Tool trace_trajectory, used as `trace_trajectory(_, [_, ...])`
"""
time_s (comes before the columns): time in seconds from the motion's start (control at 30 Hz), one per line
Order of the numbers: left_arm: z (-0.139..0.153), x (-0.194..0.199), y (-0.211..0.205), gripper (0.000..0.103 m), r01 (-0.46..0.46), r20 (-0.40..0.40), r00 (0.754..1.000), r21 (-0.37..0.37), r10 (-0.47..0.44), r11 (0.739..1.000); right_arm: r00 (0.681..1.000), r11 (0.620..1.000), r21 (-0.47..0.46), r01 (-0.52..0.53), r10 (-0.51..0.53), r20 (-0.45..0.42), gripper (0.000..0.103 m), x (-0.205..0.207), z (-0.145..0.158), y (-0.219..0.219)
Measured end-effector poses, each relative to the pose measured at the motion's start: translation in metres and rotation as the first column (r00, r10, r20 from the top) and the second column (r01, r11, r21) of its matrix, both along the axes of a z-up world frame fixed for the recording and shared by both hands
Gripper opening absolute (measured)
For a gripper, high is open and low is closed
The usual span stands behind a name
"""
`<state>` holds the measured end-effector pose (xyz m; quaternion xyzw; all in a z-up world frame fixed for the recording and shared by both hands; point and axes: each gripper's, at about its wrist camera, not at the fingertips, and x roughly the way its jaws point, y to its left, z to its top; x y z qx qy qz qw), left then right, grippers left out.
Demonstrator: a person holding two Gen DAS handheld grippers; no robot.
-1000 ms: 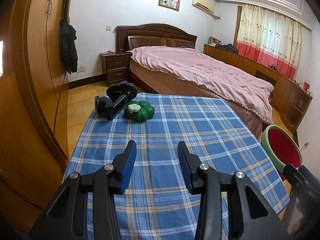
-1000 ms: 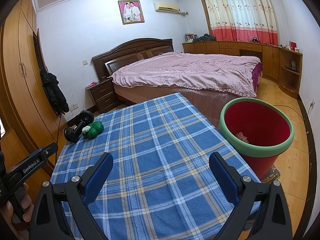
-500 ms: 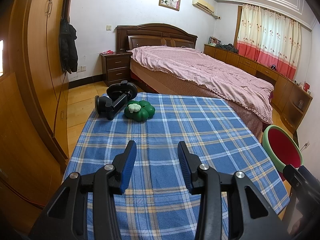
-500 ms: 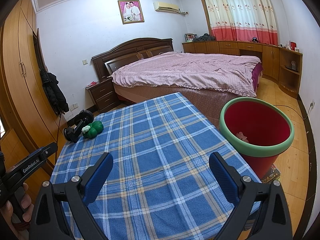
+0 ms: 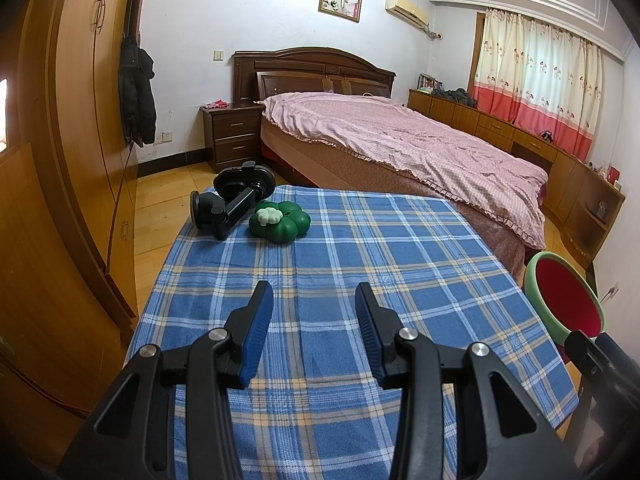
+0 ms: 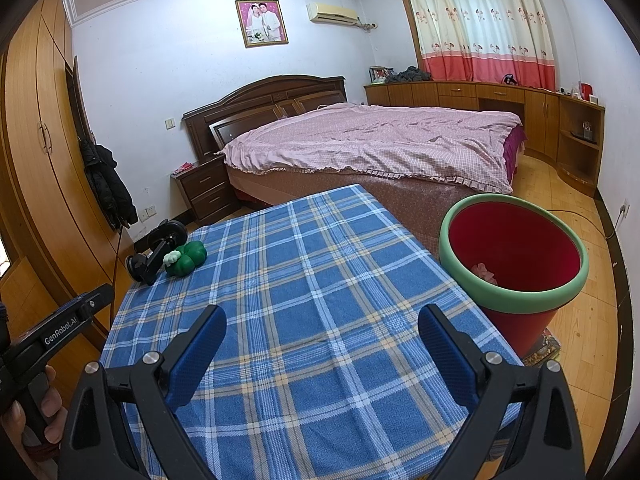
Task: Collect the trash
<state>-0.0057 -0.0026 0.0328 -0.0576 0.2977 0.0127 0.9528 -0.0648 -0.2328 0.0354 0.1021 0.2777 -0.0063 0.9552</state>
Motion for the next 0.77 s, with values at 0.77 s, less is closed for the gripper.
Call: trace_trajectory(0.77, [-0.0006, -0.001, 0.0, 0.043, -0.003, -0.008, 1.0, -0.005, 0.003, 1.0, 1.0, 1.0, -0.001, 0.0, 0.0, -0.002, 0.099, 0.0002, -0.0004, -0.0001])
